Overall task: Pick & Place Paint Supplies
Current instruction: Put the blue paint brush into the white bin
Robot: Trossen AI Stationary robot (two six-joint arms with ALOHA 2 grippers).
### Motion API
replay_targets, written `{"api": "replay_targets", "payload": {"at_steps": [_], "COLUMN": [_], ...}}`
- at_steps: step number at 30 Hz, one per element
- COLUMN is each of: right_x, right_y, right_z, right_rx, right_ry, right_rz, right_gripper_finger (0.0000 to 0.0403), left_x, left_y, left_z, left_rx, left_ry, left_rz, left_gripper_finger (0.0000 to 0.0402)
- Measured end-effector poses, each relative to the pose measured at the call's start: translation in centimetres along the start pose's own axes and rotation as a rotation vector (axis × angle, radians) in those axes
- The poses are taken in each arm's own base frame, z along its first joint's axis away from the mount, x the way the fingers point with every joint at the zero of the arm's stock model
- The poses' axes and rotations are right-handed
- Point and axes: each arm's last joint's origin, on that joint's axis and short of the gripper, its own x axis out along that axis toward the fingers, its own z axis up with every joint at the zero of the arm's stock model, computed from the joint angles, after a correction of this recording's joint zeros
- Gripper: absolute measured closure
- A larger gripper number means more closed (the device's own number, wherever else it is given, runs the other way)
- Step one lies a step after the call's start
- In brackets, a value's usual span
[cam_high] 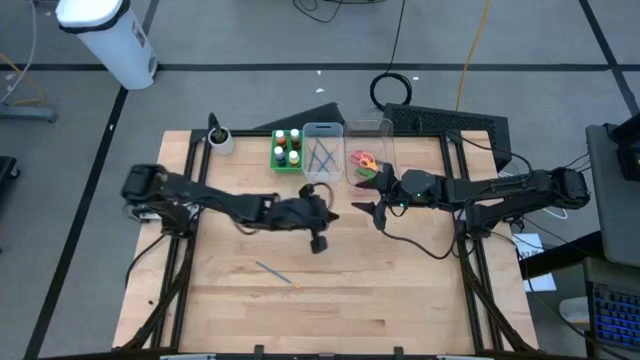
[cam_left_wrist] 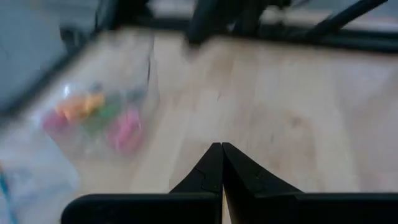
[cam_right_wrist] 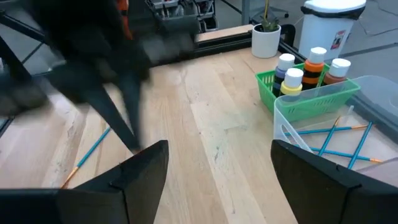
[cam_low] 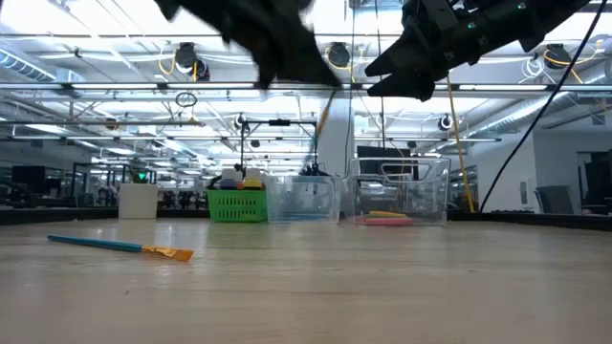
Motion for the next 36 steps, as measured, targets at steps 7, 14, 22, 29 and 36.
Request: {"api": "replay_targets", "payload": {"at_steps": [7, 14, 22, 29, 36], "right_x": [0.0, 0.0, -0.4, -1.3, -1.9], "right_y": [-0.2, -0.1, 1.3, 4.2, 5.9], "right_z": [-1.5, -1.9, -3.8, -7.8, -12.5], "right_rx": [0.002, -0.009, -0.090, -0.172, -0.179], "right_ry": [0.030, 0.032, 0.211, 0.429, 0.450], "right_rz": [-0.002, 0.017, 0.095, 0.035, 0.016], "right_gripper_finger": [0.0129, 0.0129, 0.0129, 0.0129, 0.0129], "left_x": [-6.5, -7.1, -3.7, -1.1, 0.3], "left_y": [-2.2, -2.9, -3.2, -3.6, -3.0], "left_z": [4.5, 4.2, 1.4, -0.9, -1.6], "left_rx": [0.272, 0.277, 0.199, 0.234, 0.179], "left_ry": [-0.266, -0.246, -0.076, 0.011, 0.041], "left_rz": [-0.090, -0.118, -0.106, -0.095, -0.068], "left_gripper_finger": [0.0400, 0.0398, 0.0391, 0.0395, 0.0367]}}
